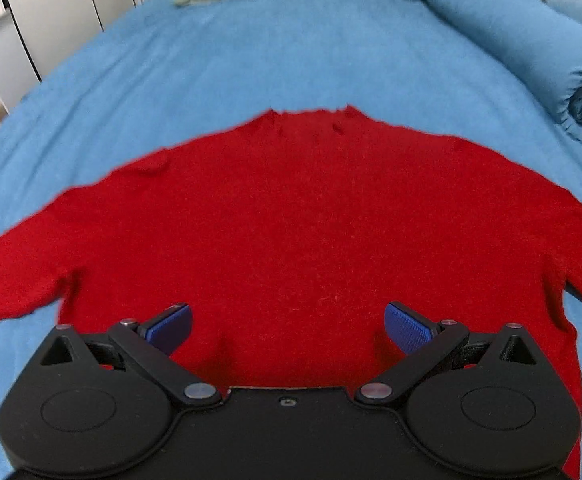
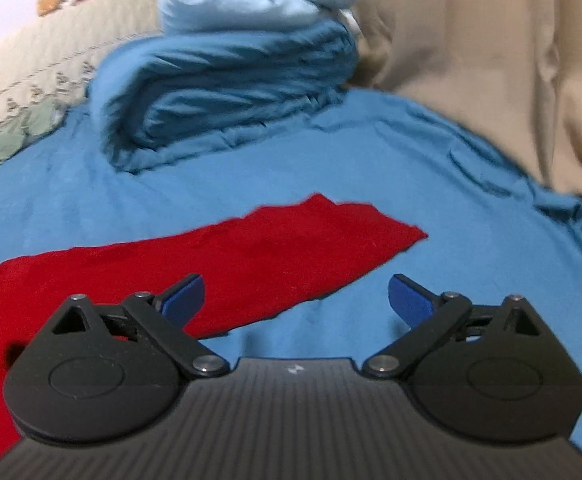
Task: Fold small clothes
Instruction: 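Move the right tool to the sweater's sleeve cuff and close on it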
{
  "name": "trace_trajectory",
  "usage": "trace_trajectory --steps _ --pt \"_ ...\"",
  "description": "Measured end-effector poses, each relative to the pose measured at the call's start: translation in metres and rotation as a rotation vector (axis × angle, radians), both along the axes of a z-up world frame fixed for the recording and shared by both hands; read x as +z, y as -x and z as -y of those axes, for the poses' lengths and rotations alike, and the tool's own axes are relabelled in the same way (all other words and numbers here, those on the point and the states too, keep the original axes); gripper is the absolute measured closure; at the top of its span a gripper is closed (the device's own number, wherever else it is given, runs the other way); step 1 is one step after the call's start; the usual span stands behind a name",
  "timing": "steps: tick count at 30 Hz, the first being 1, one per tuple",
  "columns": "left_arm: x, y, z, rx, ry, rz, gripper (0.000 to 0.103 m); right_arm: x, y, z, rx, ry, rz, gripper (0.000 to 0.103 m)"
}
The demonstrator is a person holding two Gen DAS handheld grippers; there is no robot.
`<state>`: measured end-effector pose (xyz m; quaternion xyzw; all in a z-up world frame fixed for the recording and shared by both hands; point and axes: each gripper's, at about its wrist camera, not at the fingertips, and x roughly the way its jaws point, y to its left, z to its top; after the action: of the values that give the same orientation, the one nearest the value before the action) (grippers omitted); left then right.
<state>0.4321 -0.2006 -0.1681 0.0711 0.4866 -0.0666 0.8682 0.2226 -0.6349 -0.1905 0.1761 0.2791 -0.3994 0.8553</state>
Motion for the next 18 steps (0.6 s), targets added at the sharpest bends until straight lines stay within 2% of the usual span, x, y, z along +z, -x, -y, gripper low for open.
trace_trajectory --steps 4,6,8,13,18 --pt "-0.015 -0.013 0.012 0.001 -0.071 -0.02 0.0 -0.016 -0.011 0.02 -0.05 -0.053 -0.032 0.003" --pt "-0.019 -0.019 0.015 0.007 -0.077 -0.013 0.003 -0.025 -0.016 0.033 -0.071 -0.092 -0.032 0.014" --pt "-0.023 -0.027 0.018 0.014 -0.062 -0.025 0.003 -0.032 -0.019 0.046 -0.093 -0.131 -0.021 0.021" --pt "-0.031 -0.044 0.025 0.03 -0.043 -0.066 0.003 -0.04 -0.028 0.065 -0.122 -0.135 -0.021 0.036" --pt "-0.045 -0.06 0.028 0.04 -0.023 -0.114 0.003 -0.04 -0.028 0.081 -0.164 -0.171 0.001 0.076"
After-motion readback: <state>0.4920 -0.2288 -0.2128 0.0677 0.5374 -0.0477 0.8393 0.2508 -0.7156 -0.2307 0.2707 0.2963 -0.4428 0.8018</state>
